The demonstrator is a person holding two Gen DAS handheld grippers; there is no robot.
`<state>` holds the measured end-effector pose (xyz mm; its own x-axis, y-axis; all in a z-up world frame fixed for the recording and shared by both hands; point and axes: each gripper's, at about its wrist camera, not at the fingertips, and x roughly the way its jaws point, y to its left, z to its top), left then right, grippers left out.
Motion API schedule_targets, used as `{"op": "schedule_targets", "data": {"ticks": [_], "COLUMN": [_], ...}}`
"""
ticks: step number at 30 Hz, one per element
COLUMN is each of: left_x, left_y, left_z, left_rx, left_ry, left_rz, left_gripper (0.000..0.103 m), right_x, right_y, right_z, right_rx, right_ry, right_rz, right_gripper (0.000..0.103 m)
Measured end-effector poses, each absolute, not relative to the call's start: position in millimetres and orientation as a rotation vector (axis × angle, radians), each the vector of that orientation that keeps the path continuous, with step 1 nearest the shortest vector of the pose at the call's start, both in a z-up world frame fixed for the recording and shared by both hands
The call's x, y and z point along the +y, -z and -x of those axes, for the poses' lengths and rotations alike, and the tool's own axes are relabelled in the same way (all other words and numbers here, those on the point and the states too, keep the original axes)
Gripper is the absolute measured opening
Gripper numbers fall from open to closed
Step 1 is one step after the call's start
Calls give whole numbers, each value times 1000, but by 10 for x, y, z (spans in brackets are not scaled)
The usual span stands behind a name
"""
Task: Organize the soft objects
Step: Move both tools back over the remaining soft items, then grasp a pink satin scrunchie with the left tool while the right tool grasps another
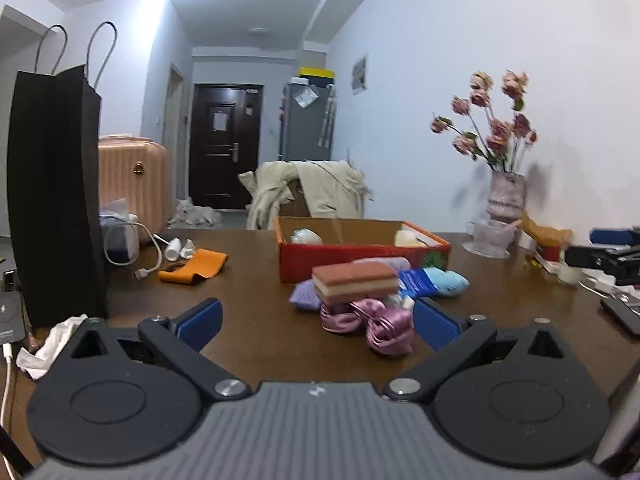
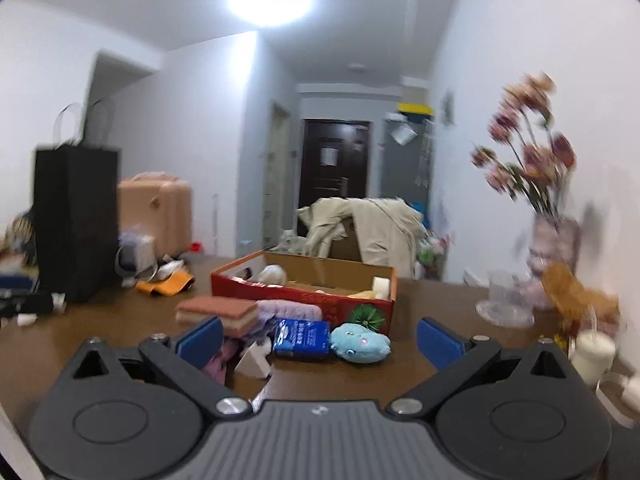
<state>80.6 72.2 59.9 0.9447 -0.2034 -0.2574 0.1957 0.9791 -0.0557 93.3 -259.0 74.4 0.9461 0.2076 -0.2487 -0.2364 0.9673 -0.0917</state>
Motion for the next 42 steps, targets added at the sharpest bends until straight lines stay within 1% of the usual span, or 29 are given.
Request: {"op": "schedule_targets", "data": {"ticks": [3,7,17,20,22,24,26,27,29,30,31,32,33,35,36,37,38,39,42], "left_x": [714,694,599,520,413,289,206,164,89,57,29,8,-6,3,16,53,103,151,340], "left_y": [-625,-607,-298,-228,-172,-126,-99,-89,-70,-63,-53,-31,2,84,116,141,146,146,138], "left_z": [-843,-917,-1284,-1459,-1601,-1768,-1935,-2025,-2182,-2258,-2321,-2388,-2455,-2555,-2584,-2589,-2554,-2488,-2208], "left_rx": [251,261,404,435,456,470,488,500,509,520,529,542,563,608,627,634,626,616,628], "left_ry": [194,187,190,227,243,268,293,305,320,329,344,357,365,355,354,369,376,390,475], "left_rz": [24,27,36,52,49,49,68,78,101,109,117,128,140,172,191,224,253,259,232], "left_gripper": [103,103,103,103,103,103,103,102,97,90,85,83,79,64,47,37,37,34,35], "right_x": [-2586,-2529,-2358,-2302,-2307,-2298,-2270,-2249,-2212,-2196,-2180,-2177,-2170,-2129,-2105,-2081,-2064,-2047,-1991], "right_y": [-778,-705,-348,-269,-226,-169,-113,-89,-57,-49,-46,-49,-48,-37,-27,-17,-13,-10,-11], "right_z": [-925,-995,-1308,-1434,-1541,-1693,-1848,-1932,-2066,-2122,-2177,-2224,-2258,-2340,-2374,-2403,-2424,-2436,-2408], "right_rx": [222,254,378,381,389,419,457,473,486,489,489,488,487,490,493,496,500,503,519], "right_ry": [-212,-221,-223,-197,-195,-206,-203,-201,-203,-209,-219,-231,-244,-265,-271,-277,-288,-304,-382], "right_rz": [103,97,100,96,77,53,47,45,34,27,17,5,-4,-10,-7,-6,-8,-9,-6], "right_gripper": [103,103,103,103,100,94,84,82,78,76,72,69,69,69,69,67,65,64,64]}}
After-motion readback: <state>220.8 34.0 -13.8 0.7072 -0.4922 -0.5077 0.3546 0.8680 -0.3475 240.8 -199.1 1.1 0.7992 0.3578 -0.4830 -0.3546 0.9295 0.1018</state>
